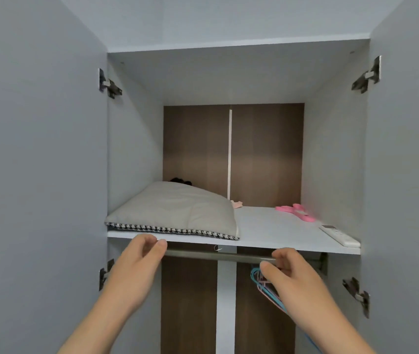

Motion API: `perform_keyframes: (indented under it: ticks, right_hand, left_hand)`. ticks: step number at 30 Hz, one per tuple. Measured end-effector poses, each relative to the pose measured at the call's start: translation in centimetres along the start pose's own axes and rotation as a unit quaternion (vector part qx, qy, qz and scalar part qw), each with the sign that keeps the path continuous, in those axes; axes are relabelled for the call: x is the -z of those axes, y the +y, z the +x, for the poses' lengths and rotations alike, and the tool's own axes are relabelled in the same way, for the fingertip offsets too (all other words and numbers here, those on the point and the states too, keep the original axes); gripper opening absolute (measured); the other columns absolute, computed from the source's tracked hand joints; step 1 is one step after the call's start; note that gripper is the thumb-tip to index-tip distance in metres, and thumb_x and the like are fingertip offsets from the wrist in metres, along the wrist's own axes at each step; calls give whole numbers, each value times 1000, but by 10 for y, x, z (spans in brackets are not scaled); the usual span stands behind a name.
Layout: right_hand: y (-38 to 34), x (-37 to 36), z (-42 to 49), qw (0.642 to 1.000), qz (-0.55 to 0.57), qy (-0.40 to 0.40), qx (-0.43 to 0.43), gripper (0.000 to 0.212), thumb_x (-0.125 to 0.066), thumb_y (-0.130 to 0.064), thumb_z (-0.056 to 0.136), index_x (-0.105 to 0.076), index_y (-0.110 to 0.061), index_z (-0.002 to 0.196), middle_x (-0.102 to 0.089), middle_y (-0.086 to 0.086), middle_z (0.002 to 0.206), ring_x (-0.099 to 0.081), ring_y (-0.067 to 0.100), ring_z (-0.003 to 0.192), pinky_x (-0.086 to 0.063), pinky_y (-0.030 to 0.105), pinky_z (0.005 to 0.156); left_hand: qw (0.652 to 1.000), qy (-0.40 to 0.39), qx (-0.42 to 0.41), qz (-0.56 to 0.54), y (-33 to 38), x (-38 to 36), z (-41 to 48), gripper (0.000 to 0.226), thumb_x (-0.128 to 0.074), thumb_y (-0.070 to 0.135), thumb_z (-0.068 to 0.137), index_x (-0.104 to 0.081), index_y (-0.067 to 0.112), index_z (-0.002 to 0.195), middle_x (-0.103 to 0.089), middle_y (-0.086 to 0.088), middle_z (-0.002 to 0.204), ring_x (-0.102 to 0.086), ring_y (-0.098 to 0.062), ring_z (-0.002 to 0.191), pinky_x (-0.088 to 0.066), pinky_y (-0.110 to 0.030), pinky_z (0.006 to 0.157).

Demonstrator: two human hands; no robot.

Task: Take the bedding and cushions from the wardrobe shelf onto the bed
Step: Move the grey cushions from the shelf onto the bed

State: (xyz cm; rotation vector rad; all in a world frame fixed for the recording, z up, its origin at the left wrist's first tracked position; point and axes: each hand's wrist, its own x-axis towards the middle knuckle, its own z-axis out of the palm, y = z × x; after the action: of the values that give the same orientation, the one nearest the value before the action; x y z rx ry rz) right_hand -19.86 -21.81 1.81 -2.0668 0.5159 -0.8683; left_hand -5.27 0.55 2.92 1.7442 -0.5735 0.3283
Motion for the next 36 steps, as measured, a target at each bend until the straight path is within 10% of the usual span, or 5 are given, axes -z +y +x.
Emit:
perform_keyframes:
  ticks: [15,20,28,36]
  right_hand:
    - [-24,-119,217,998,-65,-5,12,52,-52,-55,81,-44,-29,125,-55,-4,117,-53,18,99,-43,35,73]
    - [-31,-145,289,991,-131,13,-10,45,-46,-57,72,-49,-22,101,-58,-7,95,-55,16,86,-36,30,58]
    - [-13,-194,371,966,-241,-54,-77,65,-30,-64,78,-40,-41,138,-43,0,143,-44,25,125,-36,38,98]
    - [4,-208,393,957,-275,-54,-74,79,-41,-70,79,-32,-24,143,-44,6,141,-50,26,120,-36,34,92]
  left_hand:
    - [994,78,-3,78,-69,-7,244,70,-44,62,72,-53,17,125,-56,-6,130,-51,-25,118,-40,-39,93]
    - [970,62,17,234,-85,-30,324,63,-43,56,73,-51,13,119,-54,-14,130,-50,-35,117,-39,-38,84]
    - [910,-2,145,388,-131,-54,387,81,-37,72,78,-54,13,132,-55,-12,135,-52,-33,121,-41,-37,98]
    - [879,23,183,440,-153,-66,400,91,-35,86,60,-60,23,120,-63,-2,121,-58,-27,110,-40,-36,79]
